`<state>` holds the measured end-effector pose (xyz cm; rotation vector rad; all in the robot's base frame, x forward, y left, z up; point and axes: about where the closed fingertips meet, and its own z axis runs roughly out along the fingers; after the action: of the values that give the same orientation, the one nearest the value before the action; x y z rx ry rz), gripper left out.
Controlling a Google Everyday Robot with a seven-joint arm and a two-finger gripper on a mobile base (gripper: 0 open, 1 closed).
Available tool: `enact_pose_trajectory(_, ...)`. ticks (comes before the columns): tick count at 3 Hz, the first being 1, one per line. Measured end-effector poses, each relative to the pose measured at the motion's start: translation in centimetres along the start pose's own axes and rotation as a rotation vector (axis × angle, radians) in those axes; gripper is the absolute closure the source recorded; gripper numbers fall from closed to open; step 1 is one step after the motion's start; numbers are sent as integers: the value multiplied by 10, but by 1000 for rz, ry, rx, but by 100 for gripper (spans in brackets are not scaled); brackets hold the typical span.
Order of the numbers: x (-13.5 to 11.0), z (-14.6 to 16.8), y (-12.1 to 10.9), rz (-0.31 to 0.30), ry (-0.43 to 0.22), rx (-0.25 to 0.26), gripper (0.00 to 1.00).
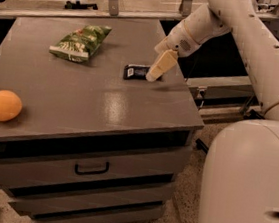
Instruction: Move rxbar blueberry near orange
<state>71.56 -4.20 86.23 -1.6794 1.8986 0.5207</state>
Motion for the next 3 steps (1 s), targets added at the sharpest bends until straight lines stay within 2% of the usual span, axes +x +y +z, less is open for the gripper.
enact_pose_trajectory(1,11,27,-5,24,56,-8,42)
enact_pose_trajectory(3,9,25,-6,29,65,-9,88)
